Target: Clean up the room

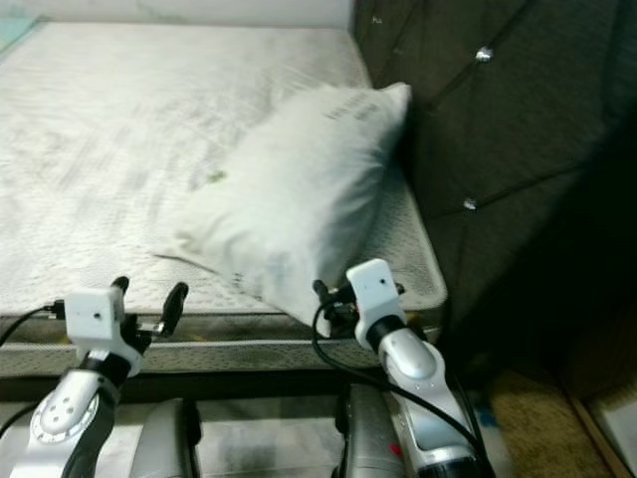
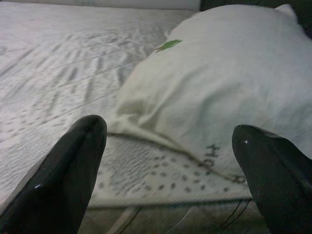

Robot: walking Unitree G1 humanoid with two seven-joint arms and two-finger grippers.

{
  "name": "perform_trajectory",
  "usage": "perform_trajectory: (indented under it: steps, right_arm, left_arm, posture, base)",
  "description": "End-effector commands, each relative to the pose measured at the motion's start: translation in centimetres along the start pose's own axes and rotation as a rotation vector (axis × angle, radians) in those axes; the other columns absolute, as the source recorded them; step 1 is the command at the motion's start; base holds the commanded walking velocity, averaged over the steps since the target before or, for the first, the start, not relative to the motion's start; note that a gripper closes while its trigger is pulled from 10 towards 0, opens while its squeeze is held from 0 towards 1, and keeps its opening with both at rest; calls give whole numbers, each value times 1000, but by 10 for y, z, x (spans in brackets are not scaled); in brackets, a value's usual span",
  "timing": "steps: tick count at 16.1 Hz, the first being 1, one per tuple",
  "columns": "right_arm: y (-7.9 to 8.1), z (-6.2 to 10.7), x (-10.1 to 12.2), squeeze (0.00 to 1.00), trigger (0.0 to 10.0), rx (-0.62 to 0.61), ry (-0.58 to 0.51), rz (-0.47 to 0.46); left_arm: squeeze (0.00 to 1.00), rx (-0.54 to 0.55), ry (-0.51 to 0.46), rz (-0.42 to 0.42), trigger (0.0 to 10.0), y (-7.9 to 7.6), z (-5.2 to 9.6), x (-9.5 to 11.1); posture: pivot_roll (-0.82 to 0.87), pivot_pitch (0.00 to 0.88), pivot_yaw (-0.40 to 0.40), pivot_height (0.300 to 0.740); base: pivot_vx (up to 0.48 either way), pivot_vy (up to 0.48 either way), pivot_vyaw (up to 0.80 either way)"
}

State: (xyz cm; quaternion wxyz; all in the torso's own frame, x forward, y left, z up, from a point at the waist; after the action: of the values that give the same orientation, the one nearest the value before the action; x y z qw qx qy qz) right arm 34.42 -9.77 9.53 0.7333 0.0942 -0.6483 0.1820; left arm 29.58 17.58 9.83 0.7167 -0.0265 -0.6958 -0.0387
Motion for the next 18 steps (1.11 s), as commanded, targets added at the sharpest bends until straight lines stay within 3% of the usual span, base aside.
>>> perform_trajectory:
  steps: [1, 3, 8, 12, 15, 17, 18]
  right_arm:
    - [8, -5, -3, 0, 10000, 12, 23, -17]
    - [24, -17, -2, 0, 10000, 27, 38, -71]
    - [67, -55, 5, 0, 10000, 83, 108, -155]
    - [92, -82, 15, 0, 10000, 51, 127, -207]
    - [97, -92, 26, 0, 10000, 8, 105, -168]
    - [81, -99, 50, 0, 10000, -77, 14, -154]
    - [57, -101, 70, 0, 10000, -154, -83, -131]
  left_arm:
    - [0, -27, -15, -12, 10000, -5, 1, 7]
    - [0, -69, -14, -31, 10000, -8, 5, 10]
    - [0, -200, 24, 30, 10000, -24, 17, 16]
    - [0, -195, 53, 11, 10000, -26, 36, 16]
    - [0, -154, 73, -3, 10000, -19, 47, 14]
    - [0, -112, 67, -16, 10000, -13, 52, 18]
    - [0, -89, 68, -23, 10000, -8, 54, 20]
  posture:
    - [-38, 95, -38, 556]
    - [-14, 102, -39, 556]
    - [39, 136, -38, 556]
    - [91, 158, -40, 556]
    - [131, 174, -50, 556]
    - [146, 183, -52, 556]
    - [143, 191, -50, 556]
  base:
    - [0, 0, 0]
    - [0, 0, 0]
    - [0, 0, 0]
    - [0, 0, 0]
    - [0, 0, 0]
    - [0, 0, 0]
    - [0, 0, 0]
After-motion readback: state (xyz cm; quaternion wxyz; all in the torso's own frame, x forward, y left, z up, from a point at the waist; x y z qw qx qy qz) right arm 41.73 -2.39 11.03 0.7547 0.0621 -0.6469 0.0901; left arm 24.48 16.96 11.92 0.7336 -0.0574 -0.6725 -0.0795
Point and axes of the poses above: a point about 5 cm out from each wrist's last joint towards the gripper, its own z axis pointing back from the gripper into the wrist, its own x axis along the axis of the wrist's last joint, y = z × x, the point moved 6 cm from there along -z, pointing out of the wrist towards the gripper, and after that the axes turned 2 degrees about -z, right-handed, at the moved point
